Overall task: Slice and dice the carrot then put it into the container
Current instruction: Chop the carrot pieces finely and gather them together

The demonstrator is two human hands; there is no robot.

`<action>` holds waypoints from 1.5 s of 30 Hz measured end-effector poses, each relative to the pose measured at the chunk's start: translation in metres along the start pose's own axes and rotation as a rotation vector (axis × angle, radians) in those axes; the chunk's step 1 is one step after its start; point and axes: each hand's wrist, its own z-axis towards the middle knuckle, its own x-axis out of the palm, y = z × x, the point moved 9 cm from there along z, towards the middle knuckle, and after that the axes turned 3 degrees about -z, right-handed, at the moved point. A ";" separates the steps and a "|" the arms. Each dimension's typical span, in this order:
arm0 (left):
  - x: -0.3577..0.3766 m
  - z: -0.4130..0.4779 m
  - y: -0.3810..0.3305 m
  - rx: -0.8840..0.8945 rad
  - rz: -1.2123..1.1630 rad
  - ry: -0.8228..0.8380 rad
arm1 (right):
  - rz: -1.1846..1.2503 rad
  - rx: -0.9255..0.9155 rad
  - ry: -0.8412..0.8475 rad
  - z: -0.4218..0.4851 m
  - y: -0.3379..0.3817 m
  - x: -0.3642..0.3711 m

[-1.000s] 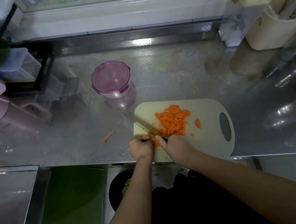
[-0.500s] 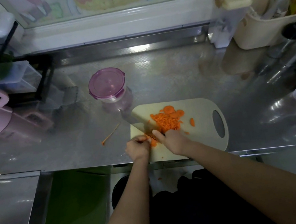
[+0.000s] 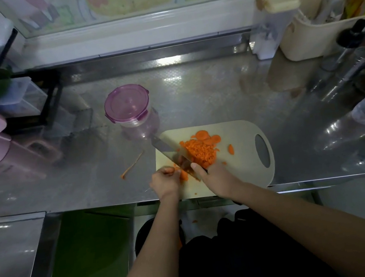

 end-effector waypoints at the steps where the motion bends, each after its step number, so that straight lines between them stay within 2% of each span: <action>1: 0.000 0.000 0.000 0.001 0.006 0.007 | -0.024 0.015 0.014 -0.001 -0.001 0.001; 12: -0.001 0.004 -0.002 0.001 0.017 0.068 | -0.169 0.007 0.130 -0.007 0.013 0.013; 16: -0.003 0.006 -0.004 -0.004 0.047 0.059 | -0.151 0.036 0.183 -0.008 0.012 0.019; 18: -0.004 0.007 -0.003 -0.025 0.058 0.061 | -0.158 0.118 0.161 -0.008 0.009 0.020; 21: -0.004 0.011 -0.001 -0.043 0.076 0.066 | -0.327 0.086 0.166 -0.004 0.012 0.028; 25: -0.003 0.014 0.002 -0.058 0.111 0.063 | -0.237 0.154 0.105 -0.004 0.015 0.021; 28: -0.003 0.015 0.003 -0.063 0.120 0.065 | -0.268 0.167 0.108 0.002 0.010 0.020; 31: -0.002 0.016 0.003 -0.060 0.128 0.074 | -0.190 0.281 0.138 -0.003 -0.001 0.025; 35: -0.001 0.016 0.001 -0.023 0.142 0.086 | -0.193 0.205 0.115 0.000 0.001 0.024; 39: -0.001 0.016 -0.001 0.013 0.152 0.099 | -0.031 0.206 0.101 0.001 0.002 0.025; 45: -0.001 0.011 -0.001 0.060 0.150 0.093 | -0.133 0.136 0.119 -0.002 0.004 0.024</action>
